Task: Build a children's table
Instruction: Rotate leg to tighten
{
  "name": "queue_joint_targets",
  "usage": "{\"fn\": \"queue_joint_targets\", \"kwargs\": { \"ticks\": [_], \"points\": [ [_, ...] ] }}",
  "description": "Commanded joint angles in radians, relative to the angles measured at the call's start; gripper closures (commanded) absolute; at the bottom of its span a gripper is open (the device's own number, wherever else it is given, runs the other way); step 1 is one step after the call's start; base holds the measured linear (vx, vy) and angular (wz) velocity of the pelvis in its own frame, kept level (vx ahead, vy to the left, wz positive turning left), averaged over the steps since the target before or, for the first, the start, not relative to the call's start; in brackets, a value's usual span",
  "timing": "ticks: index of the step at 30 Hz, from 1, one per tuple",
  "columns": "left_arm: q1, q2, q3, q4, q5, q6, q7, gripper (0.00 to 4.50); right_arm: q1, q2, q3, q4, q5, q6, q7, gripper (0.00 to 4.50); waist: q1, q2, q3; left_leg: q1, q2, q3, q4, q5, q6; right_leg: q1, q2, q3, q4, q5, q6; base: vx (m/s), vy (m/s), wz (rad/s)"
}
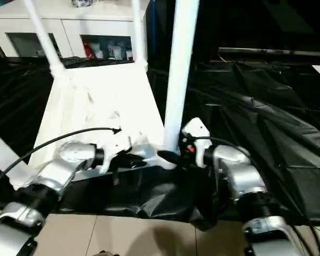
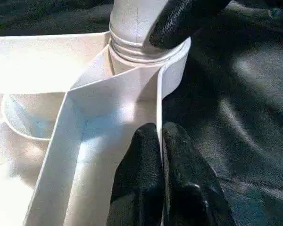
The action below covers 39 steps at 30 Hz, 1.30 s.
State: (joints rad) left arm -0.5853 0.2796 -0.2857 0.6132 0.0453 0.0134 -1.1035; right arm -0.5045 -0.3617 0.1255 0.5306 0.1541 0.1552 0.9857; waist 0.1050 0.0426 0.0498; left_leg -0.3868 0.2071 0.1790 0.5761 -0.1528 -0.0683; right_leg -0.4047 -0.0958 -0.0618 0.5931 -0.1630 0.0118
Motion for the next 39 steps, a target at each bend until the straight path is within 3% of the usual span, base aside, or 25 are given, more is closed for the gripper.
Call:
{"fn": "queue_joint_targets", "kwargs": {
  "ticks": [1,14,22,27,30,32,34,35,39],
  "points": [
    [0.007,-0.012,-0.006,-0.035,-0.032,-0.011,-0.027,4.5,-0.014,0.0,0.006,-0.003,-0.014,0.013,-0.002,0.48,-0.001,-0.02,-0.07,0.017,0.02,0.002,-0.064,-0.253,0.045,0.042,-0.042,0.03,-0.066,-0.271,-0.218,0.0,0.0,0.0],
    [0.014,-0.007,-0.007,-0.049,-0.029,0.0,-0.024,4.5,-0.01,0.001,0.038,0.005,-0.029,0.005,0.017,1.6,0.001,-0.022,-0.069,0.017,0.019,0.002,-0.064,-0.254,0.042,0.043,-0.042,0.03,-0.066,-0.28,-0.209,0.0,0.0,0.0],
    [0.022,-0.001,-0.005,-0.055,-0.029,0.008,-0.022,4.5,0.011,0.006,0.043,-0.003,-0.025,0.01,0.02,1.98,0.001,-0.023,-0.07,0.016,0.018,0.002,-0.063,-0.246,0.044,0.044,-0.041,0.031,-0.065,-0.275,-0.208,0.0,0.0,0.0],
    [0.002,-0.03,0.017,-0.02,-0.018,0.027,0.062,4.5,0.02,0.048,0.0,0.019,-0.029,0.018,-0.116,2.01,-0.002,-0.022,-0.068,0.017,0.017,0.002,-0.064,-0.255,0.037,0.042,-0.042,0.031,-0.067,-0.289,-0.208,0.0,0.0,0.0],
    [-0.045,-0.092,0.012,0.059,0.039,0.035,0.215,4.5,0.001,0.146,-0.078,0.091,-0.035,0.036,-0.387,2.02,-0.018,-0.019,-0.064,0.021,0.012,-0.001,-0.068,-0.304,0.007,0.037,-0.042,0.03,-0.08,-0.388,-0.179,0.0,0.0,0.0],
    [-0.066,-0.117,0.012,0.089,0.059,0.052,0.281,4.5,-0.007,0.178,-0.098,0.107,-0.04,0.045,-0.475,2.03,-0.023,-0.018,-0.062,0.024,0.01,-0.004,-0.07,-0.335,-0.007,0.035,-0.043,0.027,-0.089,-0.458,-0.149,0.0,0.0,0.0],
    [-0.084,-0.14,0.019,0.115,0.067,0.066,0.337,4.5,-0.014,0.202,-0.113,0.119,-0.041,0.059,-0.539,2.03,-0.023,-0.019,-0.062,0.027,0.009,-0.004,-0.069,-0.344,-0.005,0.032,-0.043,0.028,-0.095,-0.474,-0.139,0.0,0.0,0.0],
    [-0.117,-0.182,0.032,0.158,0.078,0.089,0.438,4.5,-0.027,0.242,-0.138,0.141,-0.045,0.079,-0.65,2.03,-0.025,-0.018,-0.062,0.025,0.008,-0.003,-0.07,-0.341,-0.008,0.03,-0.041,0.029,-0.094,-0.472,-0.136,0.0,0.0,0.0],
    [-0.148,-0.226,0.03,0.194,0.083,0.09,0.492,4.5,-0.041,0.302,-0.164,0.147,-0.024,0.092,-0.718,2.03,-0.021,-0.014,-0.066,0.024,0.009,-0.006,-0.071,-0.333,-0.006,0.034,-0.041,0.027,-0.093,-0.427,-0.137,0.0,0.0,0.0]
  ]
}}
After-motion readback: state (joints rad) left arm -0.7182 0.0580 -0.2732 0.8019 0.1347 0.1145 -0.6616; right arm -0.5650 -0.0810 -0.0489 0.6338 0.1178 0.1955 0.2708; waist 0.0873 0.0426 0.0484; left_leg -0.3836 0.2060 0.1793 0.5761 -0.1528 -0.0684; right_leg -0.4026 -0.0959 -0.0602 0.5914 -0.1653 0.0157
